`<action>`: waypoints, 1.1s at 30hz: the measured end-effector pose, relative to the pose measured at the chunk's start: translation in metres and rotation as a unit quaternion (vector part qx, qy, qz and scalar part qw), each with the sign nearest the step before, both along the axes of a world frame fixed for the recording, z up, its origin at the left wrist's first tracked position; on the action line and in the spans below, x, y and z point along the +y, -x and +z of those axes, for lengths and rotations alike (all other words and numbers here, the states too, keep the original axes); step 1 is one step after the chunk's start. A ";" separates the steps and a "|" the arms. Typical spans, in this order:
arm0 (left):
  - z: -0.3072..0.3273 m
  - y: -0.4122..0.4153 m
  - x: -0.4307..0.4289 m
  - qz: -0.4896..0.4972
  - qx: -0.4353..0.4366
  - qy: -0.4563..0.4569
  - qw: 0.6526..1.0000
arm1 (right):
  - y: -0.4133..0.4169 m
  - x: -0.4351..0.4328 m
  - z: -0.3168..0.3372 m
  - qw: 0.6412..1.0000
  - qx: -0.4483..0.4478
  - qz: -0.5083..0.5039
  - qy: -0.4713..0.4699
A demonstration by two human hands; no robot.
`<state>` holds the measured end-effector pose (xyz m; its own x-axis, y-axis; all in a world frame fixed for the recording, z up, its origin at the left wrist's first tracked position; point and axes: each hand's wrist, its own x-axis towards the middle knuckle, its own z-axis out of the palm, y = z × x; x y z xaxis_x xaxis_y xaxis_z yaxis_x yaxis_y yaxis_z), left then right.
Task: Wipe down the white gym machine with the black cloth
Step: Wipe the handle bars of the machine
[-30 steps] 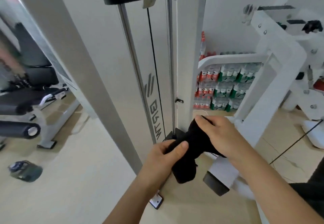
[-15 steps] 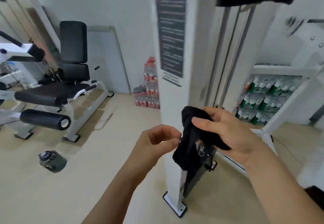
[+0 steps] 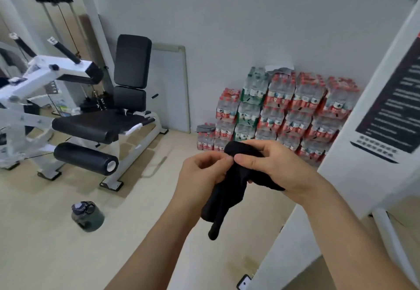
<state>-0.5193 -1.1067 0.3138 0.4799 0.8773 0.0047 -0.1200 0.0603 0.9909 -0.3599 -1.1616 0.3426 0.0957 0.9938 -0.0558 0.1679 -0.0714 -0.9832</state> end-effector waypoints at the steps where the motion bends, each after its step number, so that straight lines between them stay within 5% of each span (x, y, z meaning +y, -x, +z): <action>1: 0.001 0.001 0.014 0.009 -0.007 0.013 1.000 | 0.000 0.012 -0.001 1.000 -0.003 -0.002 0.009; 7: 0.010 -0.020 0.107 0.083 0.062 -0.063 0.993 | -0.021 0.082 -0.013 0.970 -0.239 0.000 0.053; 9: 0.015 -0.033 0.138 0.058 0.068 -0.077 0.993 | -0.039 0.103 -0.012 0.968 -0.243 0.017 0.065; 14: 0.025 -0.069 0.207 -0.078 0.056 -0.052 0.994 | -0.078 0.160 -0.019 0.999 -0.017 -0.030 0.000; 18: 0.023 -0.100 0.267 -0.172 0.030 0.000 0.985 | -0.101 0.202 -0.021 0.976 0.087 -0.187 -0.074; 22: 0.012 -0.137 0.322 -0.426 0.206 -0.089 0.876 | -0.138 0.234 -0.008 0.953 0.100 -0.267 -0.102; 25: -0.026 -0.166 0.353 -0.483 0.329 -0.181 0.791 | -0.175 0.262 0.002 0.916 0.080 -0.373 -0.127; 29: -0.075 -0.200 0.405 -0.431 0.277 -0.060 0.857 | -0.240 0.285 -0.006 0.852 -0.078 -0.511 -0.084; 33: -0.091 -0.250 0.456 -0.342 0.211 -0.001 0.916 | -0.293 0.289 -0.032 0.834 -0.200 -0.507 0.084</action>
<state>-0.2693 -0.6509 0.2227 0.8771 0.3705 -0.3055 0.3379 -0.0241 0.9409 -0.0666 -0.8722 0.3101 0.9266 0.3723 0.0527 0.2505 -0.5068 -0.8249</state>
